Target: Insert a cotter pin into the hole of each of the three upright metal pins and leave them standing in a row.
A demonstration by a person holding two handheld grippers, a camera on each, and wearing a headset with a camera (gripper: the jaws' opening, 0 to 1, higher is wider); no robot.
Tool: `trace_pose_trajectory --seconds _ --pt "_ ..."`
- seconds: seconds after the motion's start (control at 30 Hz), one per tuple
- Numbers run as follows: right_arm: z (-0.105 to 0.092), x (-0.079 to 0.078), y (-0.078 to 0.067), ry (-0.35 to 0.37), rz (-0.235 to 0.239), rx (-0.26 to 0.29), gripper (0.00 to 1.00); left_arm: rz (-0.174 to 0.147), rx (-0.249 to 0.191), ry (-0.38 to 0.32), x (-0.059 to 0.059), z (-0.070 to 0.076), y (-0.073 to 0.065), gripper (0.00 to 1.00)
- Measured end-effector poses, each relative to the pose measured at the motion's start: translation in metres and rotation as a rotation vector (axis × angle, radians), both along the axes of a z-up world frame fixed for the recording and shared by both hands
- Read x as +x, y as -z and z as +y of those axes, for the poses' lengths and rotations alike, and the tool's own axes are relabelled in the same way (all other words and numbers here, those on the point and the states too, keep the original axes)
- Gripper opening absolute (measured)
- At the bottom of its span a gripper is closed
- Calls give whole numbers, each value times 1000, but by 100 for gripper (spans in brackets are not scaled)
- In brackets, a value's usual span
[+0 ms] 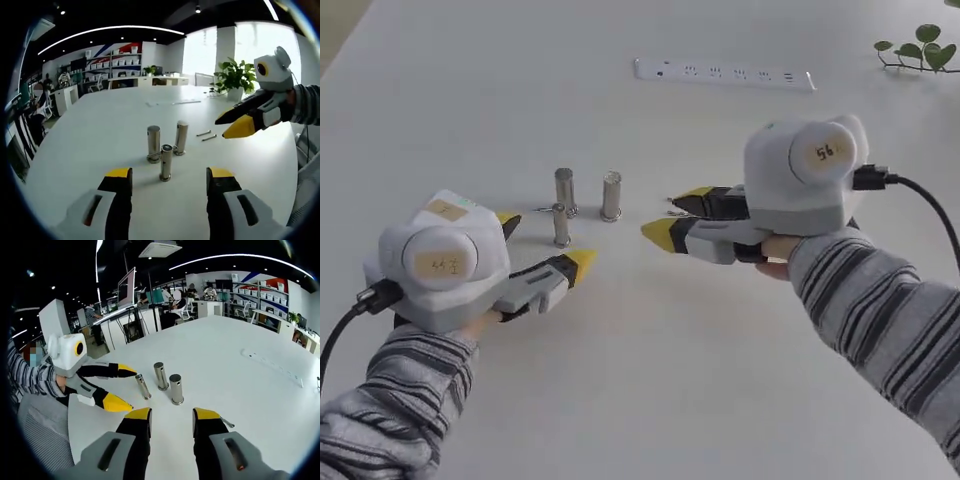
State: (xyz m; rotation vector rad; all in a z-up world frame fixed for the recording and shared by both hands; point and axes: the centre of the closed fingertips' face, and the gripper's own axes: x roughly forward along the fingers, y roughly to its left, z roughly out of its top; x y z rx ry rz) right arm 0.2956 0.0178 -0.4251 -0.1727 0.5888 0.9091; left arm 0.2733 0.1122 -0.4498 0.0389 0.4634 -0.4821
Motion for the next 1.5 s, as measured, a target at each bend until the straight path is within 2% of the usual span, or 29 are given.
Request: trace_pose_trajectory --seconds 0.13,0.27,0.43,0.57,0.67,0.87,1.1,1.23,1.37,1.5 --pt "14 12 -5 9 -18 44 28 -11 -15 -2 -5 2 -8 65" --pt "21 25 -2 8 -17 40 27 -5 -26 -6 -9 4 -10 71" --pt "30 38 6 -6 -16 41 26 -16 10 4 -13 6 -11 79" --pt "37 40 12 -9 -10 42 25 -30 13 21 -17 4 -16 84" --pt "41 42 20 -11 -1 36 24 -23 17 24 -19 4 -16 86" --pt "48 38 29 -11 25 28 23 -20 -7 17 -24 4 -20 91" --pt "52 44 38 4 36 26 19 -23 -22 28 -28 2 -24 99" --pt "54 43 39 12 38 31 16 -22 -8 32 -28 3 -23 99" --pt "52 43 38 32 26 31 11 -24 -11 32 -29 3 -25 99" --pt "49 43 37 33 22 34 10 -21 -1 35 -29 3 -25 99"
